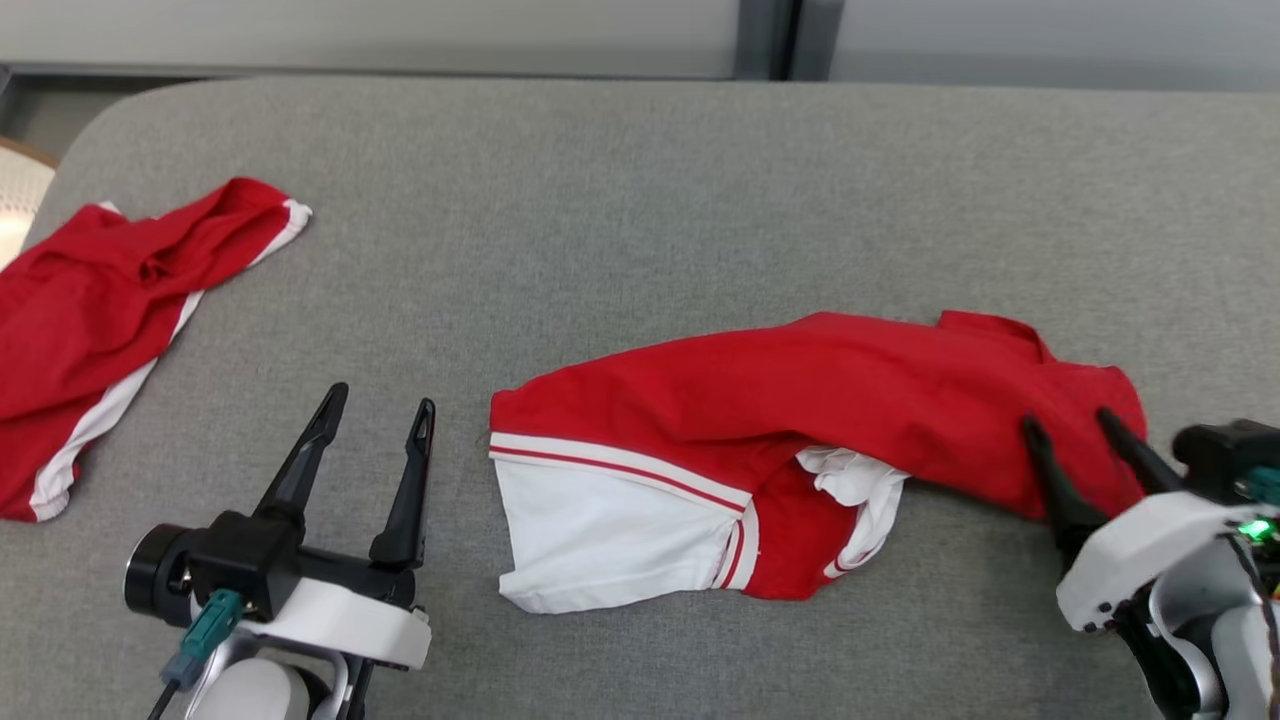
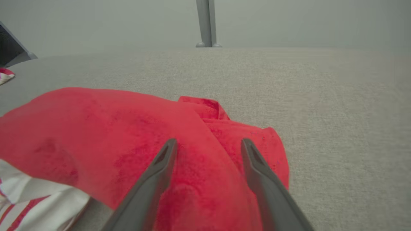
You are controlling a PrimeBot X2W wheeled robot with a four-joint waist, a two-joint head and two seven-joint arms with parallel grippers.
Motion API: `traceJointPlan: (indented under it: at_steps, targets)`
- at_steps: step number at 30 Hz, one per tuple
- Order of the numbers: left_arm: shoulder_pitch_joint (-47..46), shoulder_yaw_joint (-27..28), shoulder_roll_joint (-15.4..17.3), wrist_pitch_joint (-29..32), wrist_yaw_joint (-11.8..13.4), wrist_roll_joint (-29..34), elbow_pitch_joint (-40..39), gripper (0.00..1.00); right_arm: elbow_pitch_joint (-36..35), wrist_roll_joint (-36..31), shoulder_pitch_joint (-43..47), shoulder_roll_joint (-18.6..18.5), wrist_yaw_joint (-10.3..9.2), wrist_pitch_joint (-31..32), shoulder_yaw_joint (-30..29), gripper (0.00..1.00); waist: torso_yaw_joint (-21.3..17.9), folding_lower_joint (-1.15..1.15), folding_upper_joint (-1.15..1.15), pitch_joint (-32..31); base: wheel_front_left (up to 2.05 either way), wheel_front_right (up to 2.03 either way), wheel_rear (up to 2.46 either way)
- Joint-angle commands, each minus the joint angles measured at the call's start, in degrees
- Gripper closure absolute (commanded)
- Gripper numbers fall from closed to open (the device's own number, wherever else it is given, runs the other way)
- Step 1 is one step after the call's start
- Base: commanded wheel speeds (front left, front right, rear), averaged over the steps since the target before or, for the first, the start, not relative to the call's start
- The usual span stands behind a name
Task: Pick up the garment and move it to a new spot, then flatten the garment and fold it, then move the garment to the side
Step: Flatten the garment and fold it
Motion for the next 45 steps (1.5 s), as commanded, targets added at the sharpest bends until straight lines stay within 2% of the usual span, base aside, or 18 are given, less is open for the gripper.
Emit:
traceJointPlan:
  at_steps: [1, 7, 8, 9, 10, 14, 19, 24, 30, 39, 40, 41, 45]
  targets:
    - [-1.4, 0.0, -0.2, -0.4, -0.3, 0.3, 0.4, 0.00, 1.3, 0.6, -1.1, -1.0, -0.02, 1.7, 0.9, 0.00, 1.1, 0.00, 0.00, 2.2, 0.00, 0.00, 0.00]
    - [-3.4, 0.3, -1.2, -0.7, -1.1, 0.6, 2.4, 0.00, 4.2, 4.2, -3.5, -4.4, -0.03, 8.3, 5.1, 0.00, 1.8, 0.00, 0.00, 3.6, 0.00, 0.00, 0.00]
    - [-3.5, 0.4, -1.3, -0.8, -1.2, 0.6, 2.7, 0.00, 3.9, 4.5, -3.6, -4.9, -0.03, 8.8, 5.6, 0.19, 1.8, 0.00, 0.00, 3.7, 0.00, 0.00, 0.00]
    - [-3.7, 0.6, -1.5, -0.8, -1.4, 0.7, 3.0, 0.00, 3.8, 5.2, -3.6, -5.2, -0.03, 9.4, 6.0, 0.73, 1.7, 0.00, 0.00, 3.8, 0.00, 0.00, 0.00]
    - [-4.0, 0.8, -1.6, -0.8, -1.6, 0.7, 3.2, 0.00, 3.4, 5.2, -3.9, -5.7, -0.03, 9.4, 6.3, 1.00, 1.7, 0.00, 0.00, 3.9, 0.00, 0.00, 0.00]
    - [-4.4, 1.6, -2.1, -0.8, -2.1, 1.4, 3.2, 0.00, 0.4, 6.0, -4.5, -6.8, -0.03, 7.0, 6.2, 1.00, 1.6, 0.00, 0.00, 4.0, 0.00, 0.00, 0.00]
    - [-4.7, 2.7, -2.6, -0.8, -2.7, 2.4, 3.0, 0.00, -3.0, 6.8, -5.4, -6.4, -0.03, 3.8, 4.4, 1.00, 1.3, 0.00, 0.00, 4.1, 0.00, 0.00, 0.00]
    - [-5.9, 3.2, -3.4, -0.8, -3.7, 3.3, 2.7, 0.00, -3.4, 7.7, -9.4, -6.0, -0.03, 3.2, 2.4, 1.00, 1.7, 0.00, 0.00, 5.6, 0.00, 0.00, 0.00]
    - [-8.4, 2.9, -4.7, -0.8, -5.6, 4.3, 3.2, 0.00, 1.8, 8.6, -18.3, -6.3, -0.03, 2.2, 1.2, 1.00, 4.0, 0.00, 0.00, 8.7, 0.00, 0.00, 0.00]
    - [-11.4, 2.8, -7.1, -0.8, -7.7, 5.5, 4.9, 0.00, 14.9, 9.4, -28.8, -6.6, -0.03, -2.1, 3.2, 1.00, 6.5, 0.00, 0.00, 11.9, 0.00, 0.00, 0.00]
    - [-11.6, 2.9, -7.4, -0.8, -7.9, 5.6, 5.1, 0.00, 16.2, 9.2, -29.9, -6.6, -0.02, -3.5, 3.7, 0.61, 6.5, 0.00, 0.00, 12.1, 0.00, 0.00, 0.00]
    - [-11.7, 3.0, -7.6, -0.8, -8.0, 5.8, 5.3, 0.00, 17.7, 9.1, -30.7, -6.6, -0.02, -4.6, 4.5, 0.00, 6.5, 0.00, 0.00, 12.2, 0.00, 0.00, 0.00]
    - [-11.5, 3.9, -7.9, -0.8, -8.6, 6.2, 6.2, 0.00, 20.4, 7.3, -31.7, -6.7, -0.02, -12.9, 6.8, 0.00, 5.7, 0.00, 0.00, 11.6, 0.00, 0.00, 0.00]
